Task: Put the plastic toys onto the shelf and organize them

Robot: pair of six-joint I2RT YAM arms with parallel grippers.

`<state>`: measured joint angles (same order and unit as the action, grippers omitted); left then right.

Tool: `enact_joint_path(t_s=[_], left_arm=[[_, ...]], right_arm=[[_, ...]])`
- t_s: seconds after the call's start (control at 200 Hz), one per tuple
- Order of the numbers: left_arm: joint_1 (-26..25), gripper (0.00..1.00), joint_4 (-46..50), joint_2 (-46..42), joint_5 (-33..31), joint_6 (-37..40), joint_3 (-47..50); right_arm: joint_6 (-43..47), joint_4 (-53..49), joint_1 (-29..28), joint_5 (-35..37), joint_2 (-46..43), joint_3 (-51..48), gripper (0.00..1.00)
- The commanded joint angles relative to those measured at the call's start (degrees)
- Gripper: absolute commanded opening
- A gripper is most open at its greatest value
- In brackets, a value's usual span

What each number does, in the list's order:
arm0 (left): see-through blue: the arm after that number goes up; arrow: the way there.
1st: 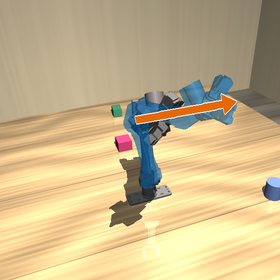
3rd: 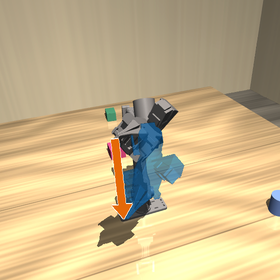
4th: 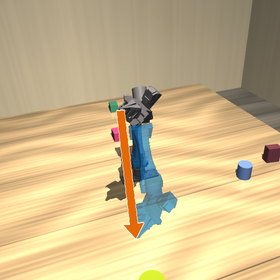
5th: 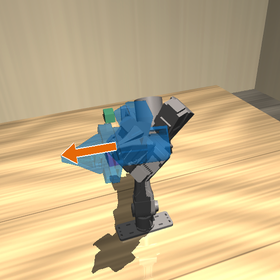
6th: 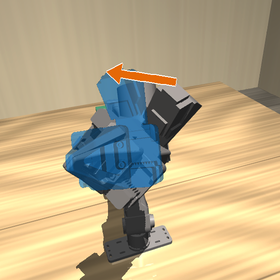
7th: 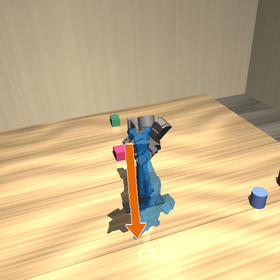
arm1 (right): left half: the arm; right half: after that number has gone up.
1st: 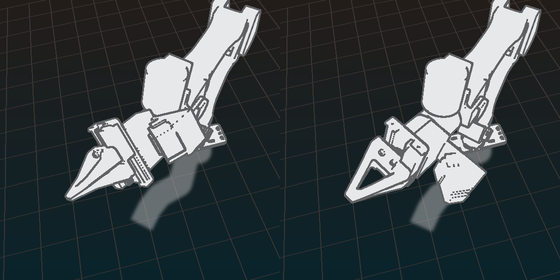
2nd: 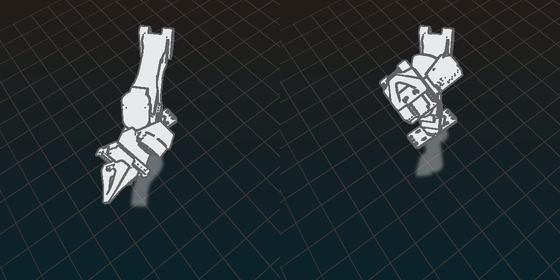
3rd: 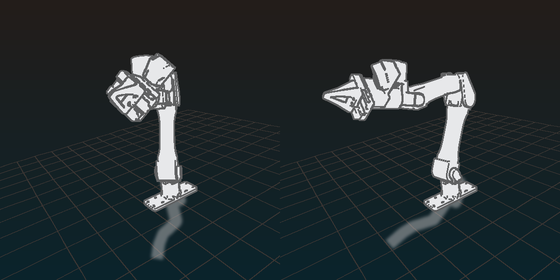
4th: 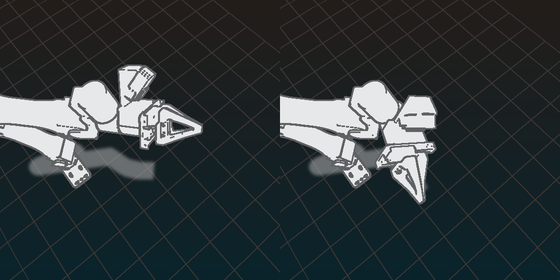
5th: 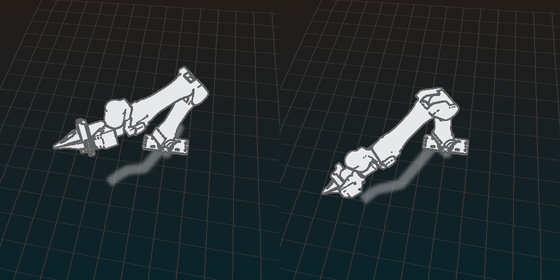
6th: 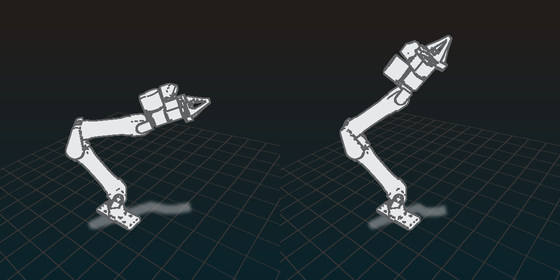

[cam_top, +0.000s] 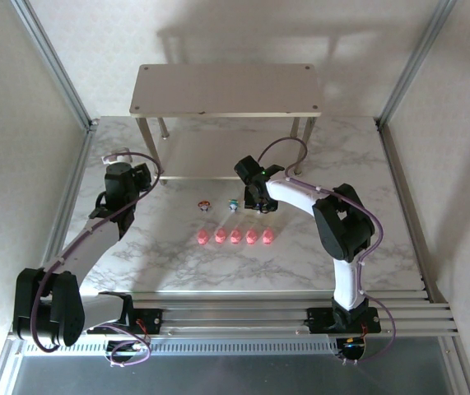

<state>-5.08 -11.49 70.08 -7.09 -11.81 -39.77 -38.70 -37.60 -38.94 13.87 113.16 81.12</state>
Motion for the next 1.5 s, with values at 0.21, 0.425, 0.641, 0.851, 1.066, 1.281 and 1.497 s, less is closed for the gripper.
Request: enact_joint_path(t_s=[0.21, 0.425, 0.641, 0.851, 1.066, 1.281, 1.497], left_arm=[[0.6, 0.47, -0.6, 0.5, 0.6, 0.4, -1.2], [0.6, 0.46, -0.5, 0.6, 0.7, 0.4, -1.3], [0.6, 0.46, -0.3, 0.7, 0.7, 0.3, -1.3], [0.6, 0.46, -0.2, 0.7, 0.8, 0.2, -1.4], [0.6, 0.46, 0.2, 0.7, 0.9, 0.2, -1.7], [0.6, 0.46, 0.6, 0.5, 1.0, 0.2, -2.0], [0.6, 0.46, 1.2, 0.2, 0.7, 0.3, -2.1]], right_arm=[[0.6, -0.8, -0.4, 1.3, 1.3, 0.4, 0.36], [2.3, 1.4, -0.3, 1.5, -0.5, -2.1, 0.31], [5.8, 4.4, -0.3, 1.8, -3.2, -4.8, 0.30], [11.6, 5.6, -0.3, 3.0, -6.4, -6.4, 0.29], [18.6, 4.7, 0.0, 2.6, -8.6, -4.9, 0.29], [26.1, 3.9, 2.1, 2.0, -9.4, -1.8, 0.29], [31.1, 3.1, 4.9, 1.9, -8.3, 2.9, 0.29]])
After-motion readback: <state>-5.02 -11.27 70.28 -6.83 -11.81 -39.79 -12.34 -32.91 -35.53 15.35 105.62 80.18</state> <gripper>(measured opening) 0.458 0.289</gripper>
